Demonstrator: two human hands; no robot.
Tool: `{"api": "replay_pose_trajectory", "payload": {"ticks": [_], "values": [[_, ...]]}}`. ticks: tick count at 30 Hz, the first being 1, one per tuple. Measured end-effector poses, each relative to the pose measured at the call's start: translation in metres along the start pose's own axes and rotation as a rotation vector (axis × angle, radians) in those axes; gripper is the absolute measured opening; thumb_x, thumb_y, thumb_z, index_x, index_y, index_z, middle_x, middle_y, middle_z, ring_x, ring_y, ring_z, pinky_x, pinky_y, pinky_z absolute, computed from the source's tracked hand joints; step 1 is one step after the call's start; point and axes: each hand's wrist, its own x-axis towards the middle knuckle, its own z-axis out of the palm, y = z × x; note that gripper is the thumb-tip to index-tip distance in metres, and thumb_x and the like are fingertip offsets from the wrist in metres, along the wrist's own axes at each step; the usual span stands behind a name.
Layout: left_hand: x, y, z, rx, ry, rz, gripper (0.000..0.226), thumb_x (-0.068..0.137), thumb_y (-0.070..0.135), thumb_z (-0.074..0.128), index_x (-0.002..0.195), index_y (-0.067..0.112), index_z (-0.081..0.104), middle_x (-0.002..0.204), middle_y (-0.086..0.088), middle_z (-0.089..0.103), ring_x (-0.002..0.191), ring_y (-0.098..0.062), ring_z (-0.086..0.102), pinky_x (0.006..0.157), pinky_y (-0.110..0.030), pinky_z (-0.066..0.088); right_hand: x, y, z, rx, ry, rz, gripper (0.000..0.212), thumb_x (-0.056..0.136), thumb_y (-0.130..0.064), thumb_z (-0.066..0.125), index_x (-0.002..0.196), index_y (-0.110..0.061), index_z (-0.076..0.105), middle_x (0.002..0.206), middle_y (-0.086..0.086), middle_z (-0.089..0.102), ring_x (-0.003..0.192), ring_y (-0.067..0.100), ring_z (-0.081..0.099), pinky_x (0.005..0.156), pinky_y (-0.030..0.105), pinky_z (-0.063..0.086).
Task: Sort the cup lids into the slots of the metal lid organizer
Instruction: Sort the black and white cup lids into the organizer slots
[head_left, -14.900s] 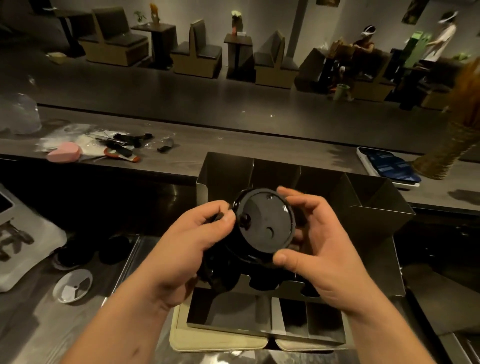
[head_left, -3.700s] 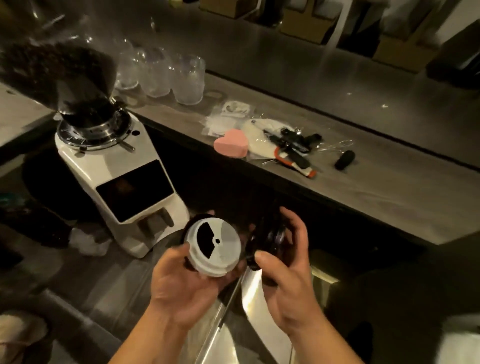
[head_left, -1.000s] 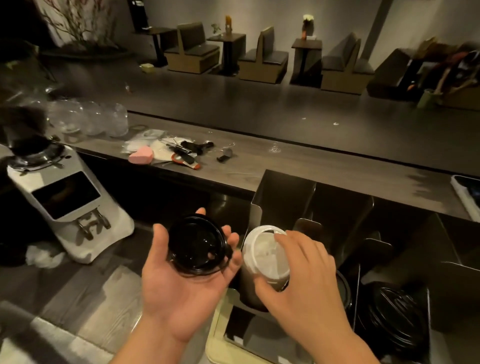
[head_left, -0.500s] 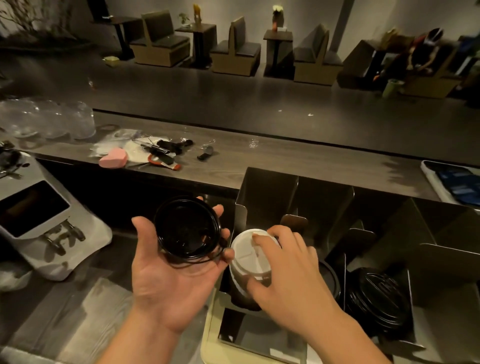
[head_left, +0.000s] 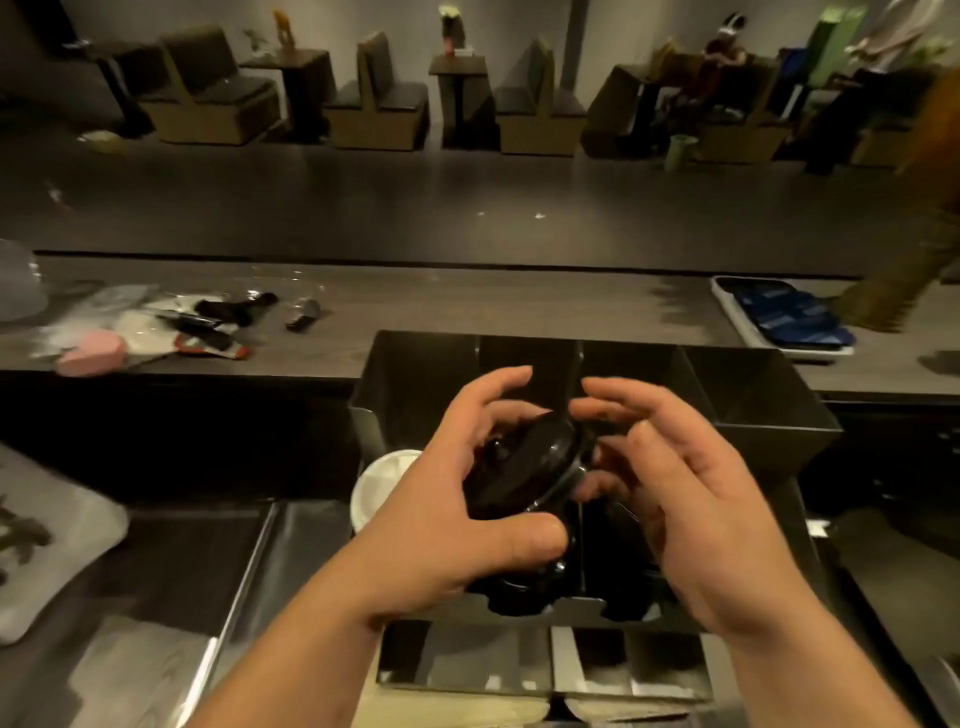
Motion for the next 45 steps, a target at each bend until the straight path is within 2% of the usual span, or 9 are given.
{"api": "replay_pose_trajectory", "payload": {"ticks": [8,14,17,19,23,27,36,41,45], "values": [[0.055,0.011,0.037,0.562,-0.162,0.141,0.106,0.060,0.052,0.089,0.143,0.058,0.023,0.143,0.031,0.028,0.136,0.008,0.030,0.106,-0.021,0.039,-0.014,0.007,-0.047,0.189,0.224,0.097,0.042,0.082,0.011,0.065,0.113,-0.017,0.067,0.113,0.006,0.071,0.108,0.027,0.069,0.093,0.054,0.054],[0.048,-0.002,0.056,0.156,0.050,-0.085,0.098,0.065,0.044,0.089,0.145,0.049,0.033,0.146,0.025,0.042,0.132,0.012,0.041,0.097,-0.017,0.048,-0.028,0.018,-0.060,0.279,0.317,0.049,0.047,0.085,0.017,0.057,0.120,-0.014,0.060,0.112,-0.003,0.071,0.107,0.021,0.069,0.081,0.032,0.058],[0.034,0.006,0.061,0.047,0.263,-0.094,0.077,0.063,0.030,0.075,0.135,0.035,0.050,0.127,0.016,0.064,0.119,0.003,0.059,0.100,-0.032,0.053,-0.027,0.024,-0.058,0.339,0.302,0.032,0.046,0.086,0.019,0.053,0.111,-0.018,0.066,0.117,0.000,0.069,0.113,0.024,0.066,0.087,0.036,0.057],[0.024,0.020,0.059,0.072,0.298,-0.071,0.066,0.063,0.029,0.071,0.127,0.034,0.058,0.117,0.015,0.070,0.110,0.000,0.065,0.089,-0.025,0.057,-0.023,0.026,-0.055,0.365,0.276,-0.025,0.050,0.086,0.020,0.052,0.101,-0.024,0.069,0.122,0.000,0.066,0.119,0.024,0.062,0.091,0.040,0.056],[0.012,0.034,0.050,-0.003,0.270,-0.142,0.033,0.078,0.017,0.066,0.110,0.019,0.071,0.097,-0.001,0.077,0.090,-0.013,0.074,0.066,-0.019,0.056,-0.011,0.021,-0.041,0.275,0.079,-0.154,0.047,0.082,0.008,0.064,0.113,-0.027,0.065,0.131,-0.003,0.060,0.125,0.023,0.058,0.093,0.040,0.055],[0.011,0.026,0.028,0.014,0.437,-0.196,0.020,0.088,0.009,0.066,0.107,0.012,0.070,0.093,-0.011,0.076,0.083,-0.022,0.075,0.060,-0.024,0.057,0.003,0.018,-0.032,-0.139,-0.092,-0.157,0.069,0.071,-0.013,0.085,0.129,-0.032,0.053,0.140,-0.015,0.047,0.132,0.011,0.048,0.103,0.036,0.050],[0.014,0.028,0.007,0.103,0.530,-0.197,0.016,0.093,0.022,0.067,0.108,0.025,0.070,0.092,0.002,0.076,0.082,-0.013,0.074,0.064,-0.024,0.056,0.016,0.014,-0.013,-0.580,0.121,-0.274,0.065,0.068,-0.043,0.079,0.125,-0.039,0.050,0.126,-0.023,0.053,0.122,-0.001,0.049,0.102,0.028,0.047],[-0.010,0.008,0.007,0.557,0.597,-0.128,0.019,0.090,0.027,0.068,0.104,0.040,0.065,0.091,0.020,0.065,0.088,0.004,0.060,0.070,-0.017,0.048,-0.003,0.040,0.001,-0.740,0.178,-0.254,0.064,0.067,-0.052,0.076,0.124,-0.039,0.048,0.116,-0.039,0.040,0.113,-0.007,0.043,0.094,0.017,0.037],[-0.026,-0.022,0.007,1.089,0.434,-0.011,0.018,0.083,0.033,0.072,0.100,0.034,0.069,0.098,0.023,0.063,0.103,-0.005,0.050,0.085,-0.027,0.044,-0.014,0.074,0.017,-0.946,0.154,-0.171,0.068,0.062,-0.060,0.078,0.120,-0.036,0.052,0.106,-0.034,0.038,0.107,0.000,0.037,0.087,0.022,0.032]]}}
